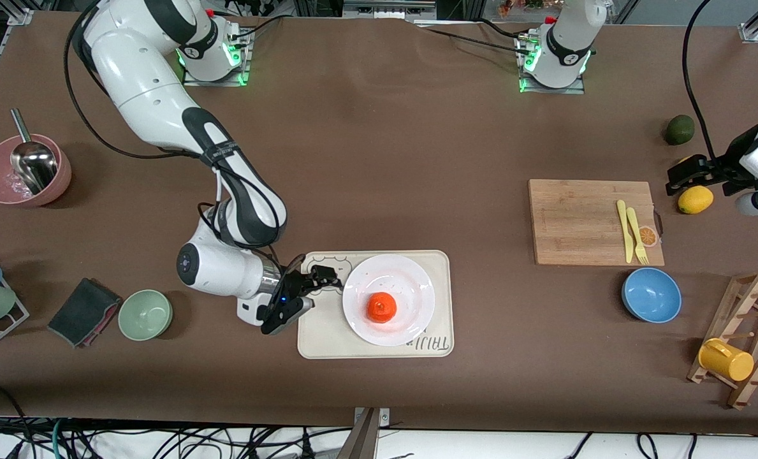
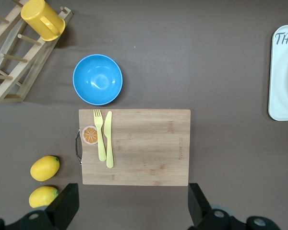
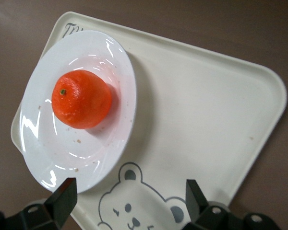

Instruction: Place orange and plate with both arms

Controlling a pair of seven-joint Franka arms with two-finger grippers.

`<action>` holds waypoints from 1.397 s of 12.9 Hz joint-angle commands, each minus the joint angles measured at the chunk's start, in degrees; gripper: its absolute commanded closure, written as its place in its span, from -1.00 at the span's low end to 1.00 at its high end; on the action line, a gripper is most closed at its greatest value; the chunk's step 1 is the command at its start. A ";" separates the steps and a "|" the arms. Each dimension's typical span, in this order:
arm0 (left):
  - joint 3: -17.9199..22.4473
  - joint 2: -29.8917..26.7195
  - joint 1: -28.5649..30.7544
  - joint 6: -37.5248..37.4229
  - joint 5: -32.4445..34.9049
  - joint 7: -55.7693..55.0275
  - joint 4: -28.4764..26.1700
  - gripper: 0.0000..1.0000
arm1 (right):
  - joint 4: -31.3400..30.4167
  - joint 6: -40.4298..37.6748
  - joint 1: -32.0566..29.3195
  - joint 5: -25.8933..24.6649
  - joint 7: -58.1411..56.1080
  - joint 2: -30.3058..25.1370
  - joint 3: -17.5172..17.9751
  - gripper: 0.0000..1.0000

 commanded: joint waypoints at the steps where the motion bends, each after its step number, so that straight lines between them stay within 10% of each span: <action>1: -0.01 0.26 0.29 0.01 -1.22 1.41 0.77 -1.00 | -6.05 -6.80 0.12 -7.77 0.01 -8.09 -3.37 -1.00; 5: -0.01 0.26 0.21 0.01 -1.22 1.41 0.77 -1.00 | -5.88 -28.14 0.03 -25.17 0.09 -16.70 -5.49 -1.00; 13: -0.01 0.44 0.12 0.01 -1.22 1.41 1.65 -1.00 | -6.05 -66.40 -0.41 -25.21 33.72 -25.24 -9.89 -1.00; 18: -0.01 0.53 0.21 0.01 -1.22 1.41 1.65 -1.00 | -10.71 -63.90 -0.41 -25.47 33.84 -32.71 -12.35 -1.00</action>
